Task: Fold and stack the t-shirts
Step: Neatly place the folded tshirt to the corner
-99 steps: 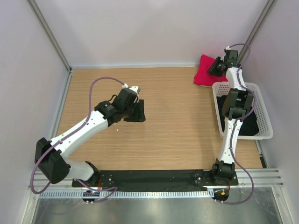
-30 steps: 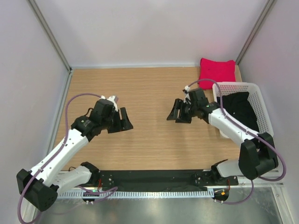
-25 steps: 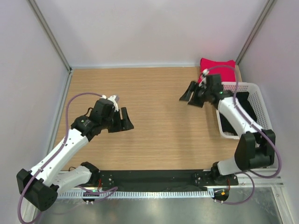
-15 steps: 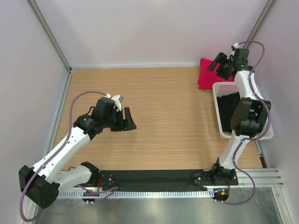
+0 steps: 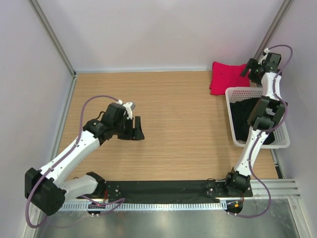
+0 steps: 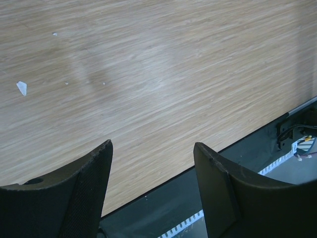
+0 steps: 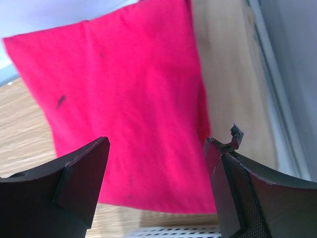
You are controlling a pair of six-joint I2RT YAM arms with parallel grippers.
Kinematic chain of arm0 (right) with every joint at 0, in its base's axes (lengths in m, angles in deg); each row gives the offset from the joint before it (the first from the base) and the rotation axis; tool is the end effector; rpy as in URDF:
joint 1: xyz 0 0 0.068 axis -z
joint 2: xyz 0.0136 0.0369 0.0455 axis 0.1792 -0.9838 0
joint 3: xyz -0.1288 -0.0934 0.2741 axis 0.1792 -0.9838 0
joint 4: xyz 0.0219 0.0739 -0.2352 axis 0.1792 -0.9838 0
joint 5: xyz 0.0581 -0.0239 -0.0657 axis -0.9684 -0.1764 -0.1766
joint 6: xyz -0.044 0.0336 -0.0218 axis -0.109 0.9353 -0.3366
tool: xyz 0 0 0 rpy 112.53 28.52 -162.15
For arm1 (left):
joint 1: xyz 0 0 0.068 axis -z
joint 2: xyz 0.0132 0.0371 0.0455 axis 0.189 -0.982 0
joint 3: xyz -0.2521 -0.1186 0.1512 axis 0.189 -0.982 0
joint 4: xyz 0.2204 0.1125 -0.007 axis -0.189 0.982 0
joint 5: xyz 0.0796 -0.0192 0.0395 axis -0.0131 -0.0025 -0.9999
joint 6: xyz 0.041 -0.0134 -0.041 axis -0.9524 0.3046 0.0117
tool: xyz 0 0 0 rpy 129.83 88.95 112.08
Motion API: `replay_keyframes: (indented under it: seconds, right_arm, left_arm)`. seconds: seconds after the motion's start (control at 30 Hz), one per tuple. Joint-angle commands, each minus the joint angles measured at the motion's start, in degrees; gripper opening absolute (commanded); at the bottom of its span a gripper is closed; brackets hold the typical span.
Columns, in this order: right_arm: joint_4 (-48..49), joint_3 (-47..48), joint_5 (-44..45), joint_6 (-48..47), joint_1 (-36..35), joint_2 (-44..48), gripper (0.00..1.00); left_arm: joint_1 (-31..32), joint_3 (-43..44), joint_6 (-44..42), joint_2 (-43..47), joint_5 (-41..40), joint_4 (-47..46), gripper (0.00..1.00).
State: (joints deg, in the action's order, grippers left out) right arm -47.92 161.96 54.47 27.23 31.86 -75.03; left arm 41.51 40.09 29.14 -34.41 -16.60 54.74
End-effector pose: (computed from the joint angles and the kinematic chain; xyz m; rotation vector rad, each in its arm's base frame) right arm 0.5365 -0.1993 0.2692 0.4302 2.2170 0.1796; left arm 0.1633 -0.1072 0.3182 0.1568 2.5403 -0.6890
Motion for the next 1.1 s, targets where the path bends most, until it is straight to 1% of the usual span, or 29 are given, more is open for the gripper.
replay_keyframes:
  seconds: [0.0,0.13,0.3,0.6,0.8,0.9,1.0,1.03,1.07]
  right_arm:
    - [0.18,4.4,0.94,-4.32,0.17,-1.19,0.84]
    - [-0.27,5.98,1.02,-5.2,0.43,-2.96,0.85]
    - [-0.27,6.6,1.38,-6.43,0.87,-4.88,0.85]
    - [0.0,8.27,1.12,-7.4,0.87,-8.14,0.84]
    - [0.17,9.94,-0.55,-7.05,0.87,-10.86,0.8]
    - [0.35,9.76,-1.96,-6.61,0.87,-10.95,0.77]
    - [0.87,9.76,-1.96,-5.99,0.87,-10.69,0.66]
    - [1.4,9.85,-1.79,-5.9,0.87,-10.52,0.55]
    - [1.58,9.94,-1.79,-5.73,0.87,-10.34,0.49]
  left_arm:
    - [-0.29,1.89,-2.3,-0.94,-0.25,1.05,0.68]
    - [-0.29,3.12,-3.09,-2.52,-0.87,2.63,0.68]
    - [-0.29,3.48,-3.09,-4.27,-0.52,2.02,0.68]
    - [-0.29,3.48,-3.09,-4.98,-1.05,2.28,0.68]
    - [-0.2,3.12,-2.74,-5.34,-1.05,2.28,0.68]
    - [-0.2,3.04,-2.57,-5.6,-1.13,2.2,0.68]
    - [-0.2,3.21,-2.3,-5.95,-0.87,1.93,0.68]
    - [-0.29,3.21,-2.3,-6.04,-0.78,1.85,0.68]
    - [-0.29,3.3,-2.3,-6.13,-0.78,1.84,0.68]
